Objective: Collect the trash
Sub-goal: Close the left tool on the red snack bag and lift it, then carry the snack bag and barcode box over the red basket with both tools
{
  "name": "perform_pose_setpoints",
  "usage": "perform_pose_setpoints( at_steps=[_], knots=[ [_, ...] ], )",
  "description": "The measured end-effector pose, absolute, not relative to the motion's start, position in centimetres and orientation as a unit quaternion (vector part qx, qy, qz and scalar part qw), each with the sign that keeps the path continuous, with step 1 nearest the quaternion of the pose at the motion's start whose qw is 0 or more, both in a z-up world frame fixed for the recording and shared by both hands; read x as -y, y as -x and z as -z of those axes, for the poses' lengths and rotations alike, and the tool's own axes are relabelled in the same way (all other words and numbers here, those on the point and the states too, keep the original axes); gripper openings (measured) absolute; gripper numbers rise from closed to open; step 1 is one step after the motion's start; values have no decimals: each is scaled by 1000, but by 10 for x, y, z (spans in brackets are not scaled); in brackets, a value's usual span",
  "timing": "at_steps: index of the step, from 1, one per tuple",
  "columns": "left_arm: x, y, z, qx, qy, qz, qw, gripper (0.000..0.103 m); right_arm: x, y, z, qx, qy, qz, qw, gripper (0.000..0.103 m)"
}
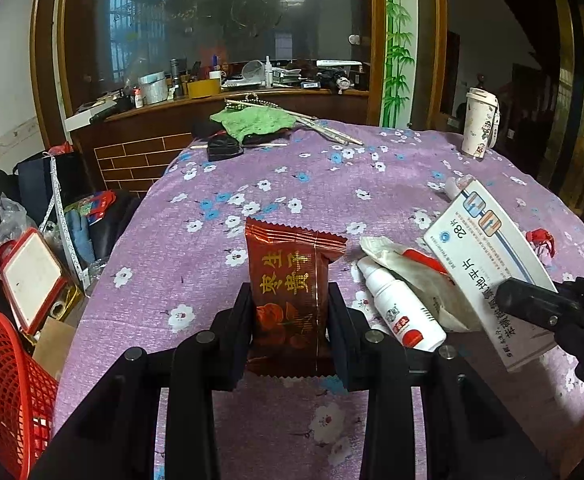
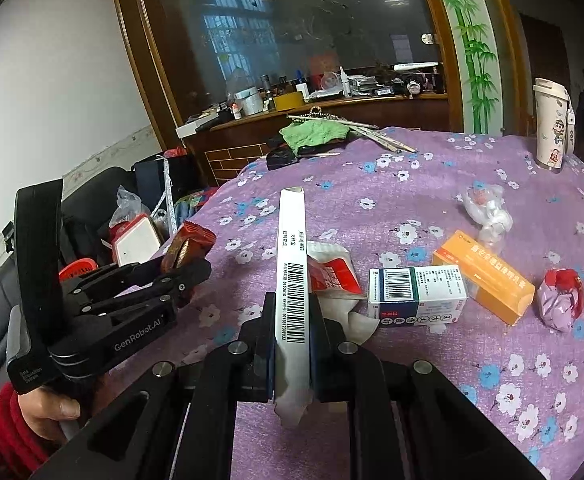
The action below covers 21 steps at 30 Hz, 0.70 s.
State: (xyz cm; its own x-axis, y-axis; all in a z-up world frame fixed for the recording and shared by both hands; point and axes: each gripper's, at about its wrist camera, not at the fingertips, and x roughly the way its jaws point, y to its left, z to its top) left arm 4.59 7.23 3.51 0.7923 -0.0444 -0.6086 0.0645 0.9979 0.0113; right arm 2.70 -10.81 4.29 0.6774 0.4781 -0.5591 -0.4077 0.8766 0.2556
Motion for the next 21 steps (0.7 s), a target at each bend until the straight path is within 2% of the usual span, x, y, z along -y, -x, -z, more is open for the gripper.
perform_pose_setpoints(
  at_steps=[21],
  knots=[
    [-66, -42, -33, -310, -44, 16, 950, 33, 108, -28, -40, -324, -49, -233, 916, 14]
  ],
)
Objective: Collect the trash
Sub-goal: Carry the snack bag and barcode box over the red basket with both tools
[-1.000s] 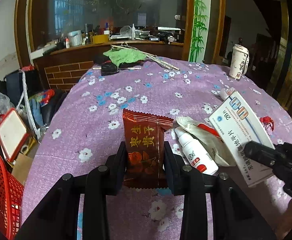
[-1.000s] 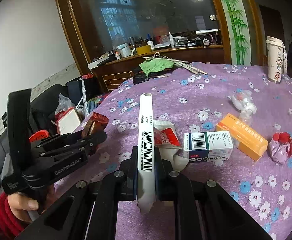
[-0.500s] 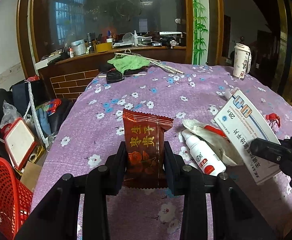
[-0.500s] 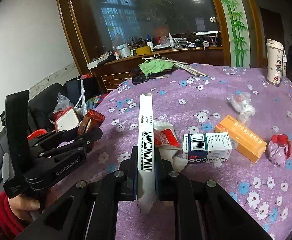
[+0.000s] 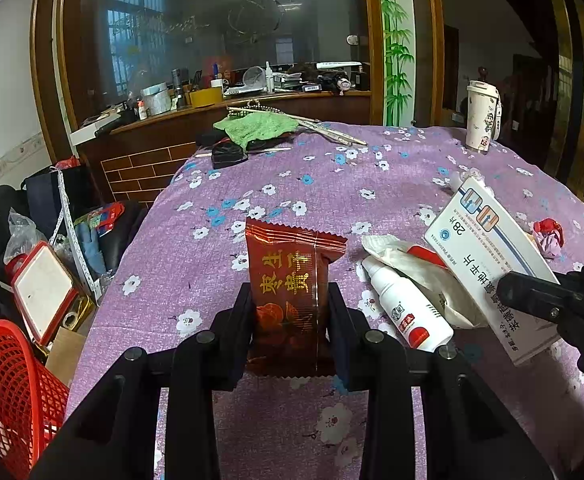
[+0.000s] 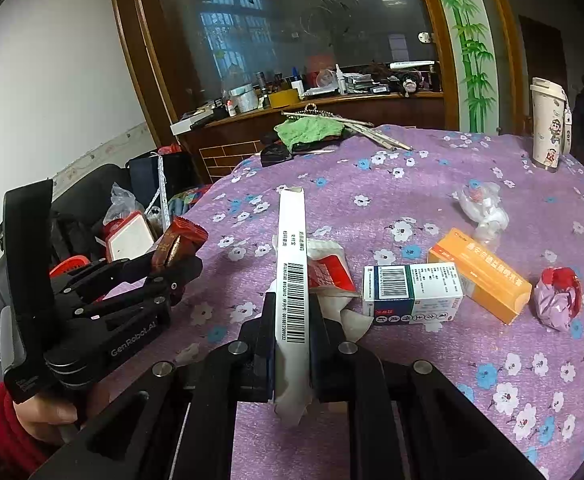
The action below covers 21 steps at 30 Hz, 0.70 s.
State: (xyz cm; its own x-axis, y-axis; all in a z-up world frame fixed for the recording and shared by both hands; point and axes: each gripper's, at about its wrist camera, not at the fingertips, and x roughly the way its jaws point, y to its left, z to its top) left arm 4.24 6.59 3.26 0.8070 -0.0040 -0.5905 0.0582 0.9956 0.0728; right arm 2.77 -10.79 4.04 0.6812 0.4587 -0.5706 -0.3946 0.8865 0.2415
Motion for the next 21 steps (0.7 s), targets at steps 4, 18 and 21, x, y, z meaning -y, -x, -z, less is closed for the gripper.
perform_pose_setpoints(
  at_steps=[4, 18, 21],
  knots=[
    [-66, -42, -32, -310, -45, 15, 949, 33, 108, -28, -40, -325, -48, -231, 916, 14],
    [-66, -21, -59, -298, -55, 11, 953, 33, 111, -29, -54, -332, -74, -228, 913, 14],
    [-72, -5, -73, -285, -55, 5, 957, 33, 104, -20, -66, -327, -69, -235, 912, 14]
  ],
)
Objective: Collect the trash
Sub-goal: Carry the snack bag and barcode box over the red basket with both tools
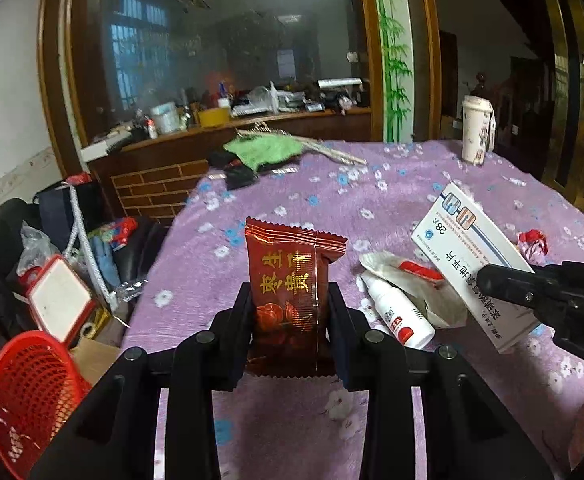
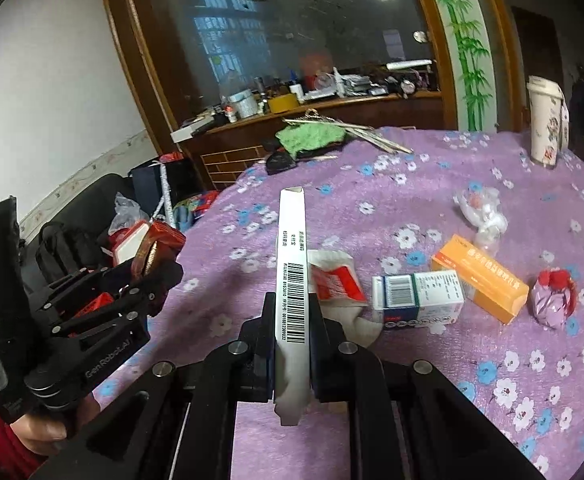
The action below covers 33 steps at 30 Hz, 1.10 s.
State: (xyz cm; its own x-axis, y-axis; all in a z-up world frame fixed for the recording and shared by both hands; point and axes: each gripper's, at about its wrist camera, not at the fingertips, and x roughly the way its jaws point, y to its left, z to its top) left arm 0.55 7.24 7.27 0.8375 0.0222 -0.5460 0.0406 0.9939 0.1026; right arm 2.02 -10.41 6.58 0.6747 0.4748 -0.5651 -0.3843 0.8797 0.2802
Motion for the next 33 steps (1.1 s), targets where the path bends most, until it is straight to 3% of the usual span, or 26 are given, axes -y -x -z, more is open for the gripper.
perform_pose_setpoints(
  at_steps=[16, 33],
  knots=[
    [-157, 59, -94, -281, -14, -52, 958, 33, 25, 9, -90, -334, -39, -305, 891, 14],
    [-320, 124, -98, -277, 49, -195, 940, 34, -135, 23, -96, -378, 8, -436, 817, 14]
  ],
)
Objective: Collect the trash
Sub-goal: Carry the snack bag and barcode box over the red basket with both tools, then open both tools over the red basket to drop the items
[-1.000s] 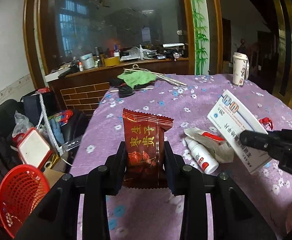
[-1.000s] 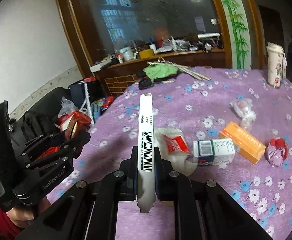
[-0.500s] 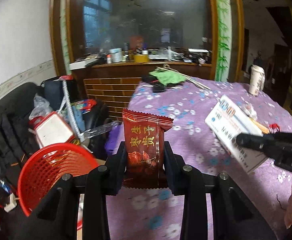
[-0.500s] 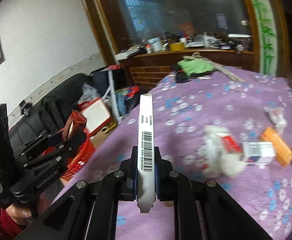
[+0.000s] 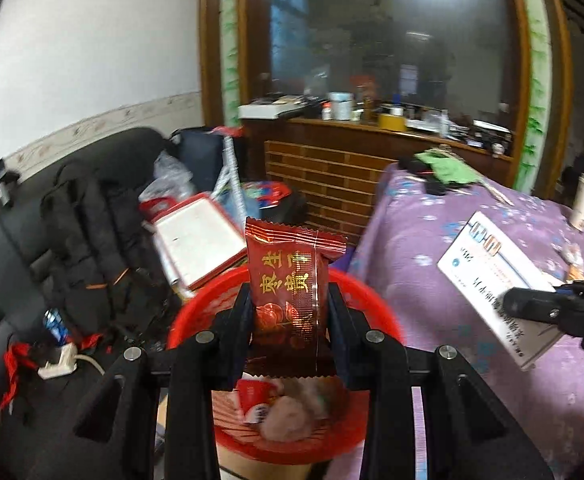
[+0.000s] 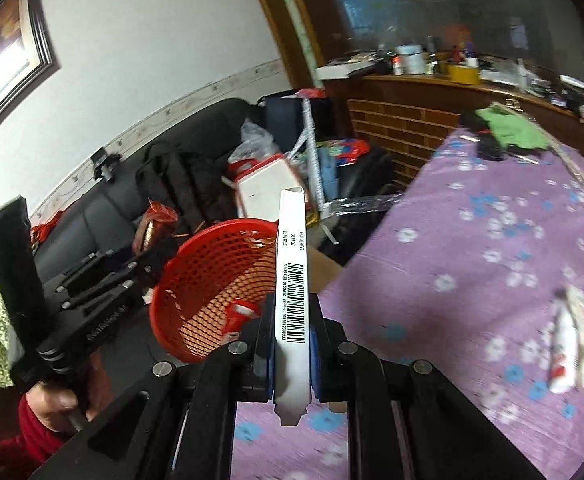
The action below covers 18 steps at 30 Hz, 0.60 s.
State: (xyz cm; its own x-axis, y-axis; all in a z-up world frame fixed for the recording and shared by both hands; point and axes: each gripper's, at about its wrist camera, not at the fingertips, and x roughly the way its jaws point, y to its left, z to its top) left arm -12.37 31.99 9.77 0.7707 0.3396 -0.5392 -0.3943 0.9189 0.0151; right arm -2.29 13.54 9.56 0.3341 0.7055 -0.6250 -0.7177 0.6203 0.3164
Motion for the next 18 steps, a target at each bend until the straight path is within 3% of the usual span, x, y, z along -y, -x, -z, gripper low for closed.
perform_pose_setpoints(
  at_steps=[18],
  knots=[
    [-354, 119, -73, -300, 73, -203, 929, 34, -237, 12, -77, -412, 37, -452, 790, 15]
  ],
)
